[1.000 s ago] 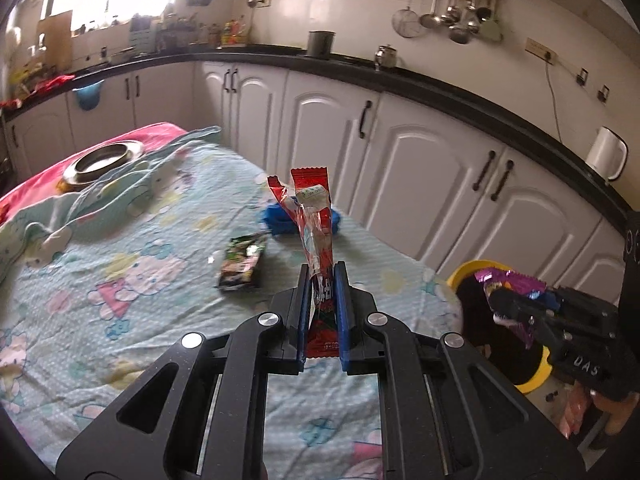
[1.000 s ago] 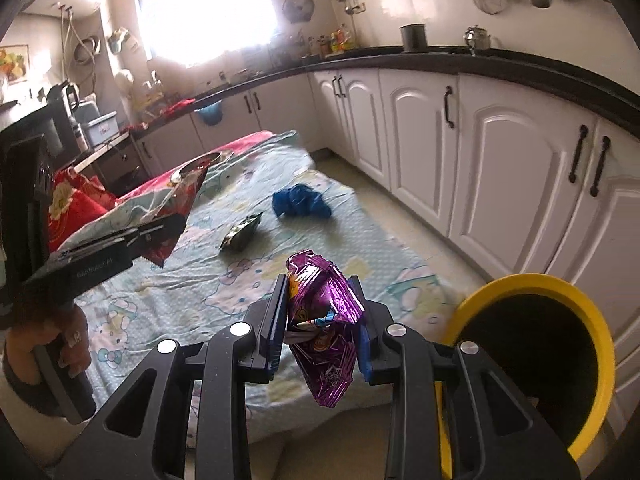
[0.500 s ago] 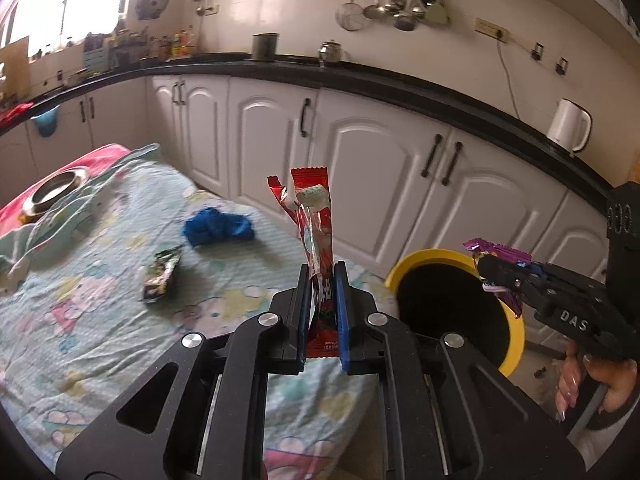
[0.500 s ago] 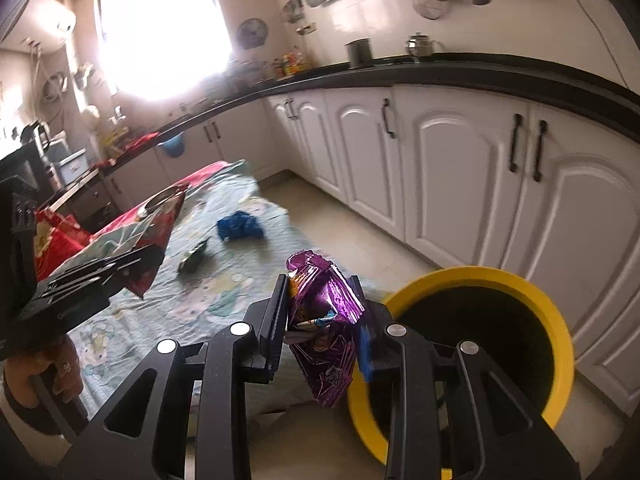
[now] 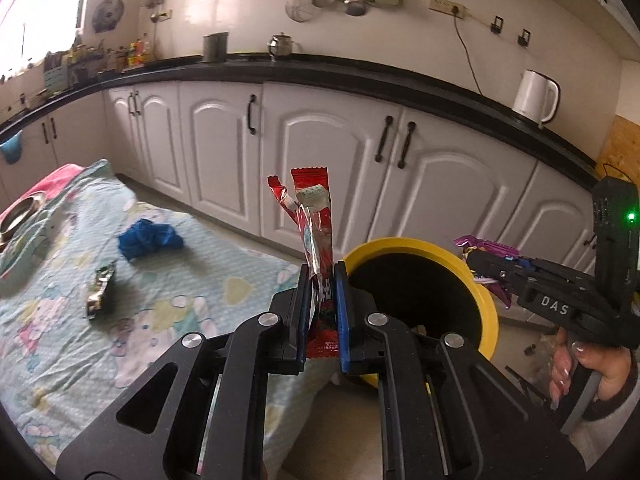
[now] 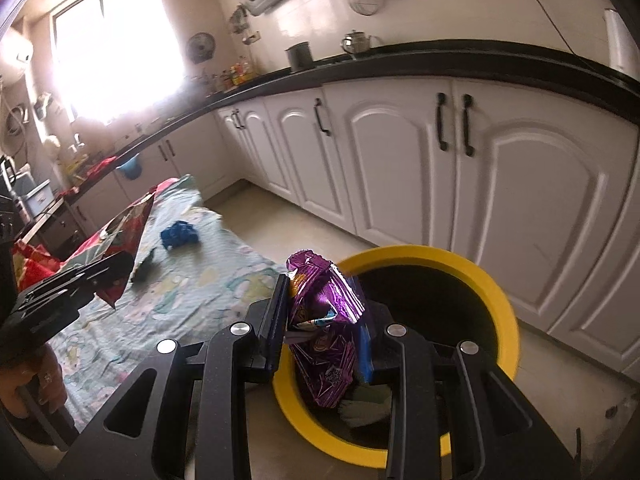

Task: Collect trash
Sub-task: 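Carry the candy tube and purple wrapper over the bin and open both tools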

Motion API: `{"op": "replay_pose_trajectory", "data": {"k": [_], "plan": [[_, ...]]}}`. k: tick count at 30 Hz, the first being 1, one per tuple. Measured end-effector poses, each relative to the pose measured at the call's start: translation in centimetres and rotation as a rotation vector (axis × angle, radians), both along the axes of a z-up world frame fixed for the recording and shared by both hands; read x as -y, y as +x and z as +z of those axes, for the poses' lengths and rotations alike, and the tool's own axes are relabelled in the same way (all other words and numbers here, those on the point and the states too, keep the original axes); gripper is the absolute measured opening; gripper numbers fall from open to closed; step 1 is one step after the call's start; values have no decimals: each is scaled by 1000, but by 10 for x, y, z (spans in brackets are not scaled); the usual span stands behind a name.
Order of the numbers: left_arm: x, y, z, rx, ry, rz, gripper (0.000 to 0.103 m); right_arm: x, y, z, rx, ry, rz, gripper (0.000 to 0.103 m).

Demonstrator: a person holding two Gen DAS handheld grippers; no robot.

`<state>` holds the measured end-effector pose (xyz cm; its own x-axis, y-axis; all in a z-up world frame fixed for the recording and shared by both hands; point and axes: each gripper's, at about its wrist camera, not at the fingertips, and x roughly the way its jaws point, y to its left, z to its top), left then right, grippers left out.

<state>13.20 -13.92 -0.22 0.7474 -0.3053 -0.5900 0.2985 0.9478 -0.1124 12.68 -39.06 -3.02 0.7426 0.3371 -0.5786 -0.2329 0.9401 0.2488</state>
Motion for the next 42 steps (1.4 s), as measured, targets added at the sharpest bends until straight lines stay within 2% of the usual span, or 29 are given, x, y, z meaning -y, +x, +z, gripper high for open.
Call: {"op": "replay_pose_trajectory", "data": {"k": [15,22,27,29,33,34,38,40,42], "plan": [[58,21,-28,-89,19,-139,7,39,-4,-35,-108,7,-91,28],[80,33,-45,-135,56,-183,7,47,-5,-45,-144,24,-107,29],[90,39,-55,-154,82,-198,8,51,-1,-50,-168,31,-113,34],[92,41,-57,-162,86,-198,15,53,-1,-51,-172,34,-118,37],[87,45,-59,-168,77,-171,50,60,-2,-53,-175,40,-144,48],[84,45,-58,-168,72,-163,57,63,-2,-53,-176,47,-155,49],[72,45,-55,-161,49,-130,71,71,-4,-51,-166,53,-187,54],[62,43,-50,-142,40,-100,83,73,-7,-49,-160,57,-197,56],[50,39,-45,-117,38,-63,91,73,-8,-46,-153,53,-201,58]]}}
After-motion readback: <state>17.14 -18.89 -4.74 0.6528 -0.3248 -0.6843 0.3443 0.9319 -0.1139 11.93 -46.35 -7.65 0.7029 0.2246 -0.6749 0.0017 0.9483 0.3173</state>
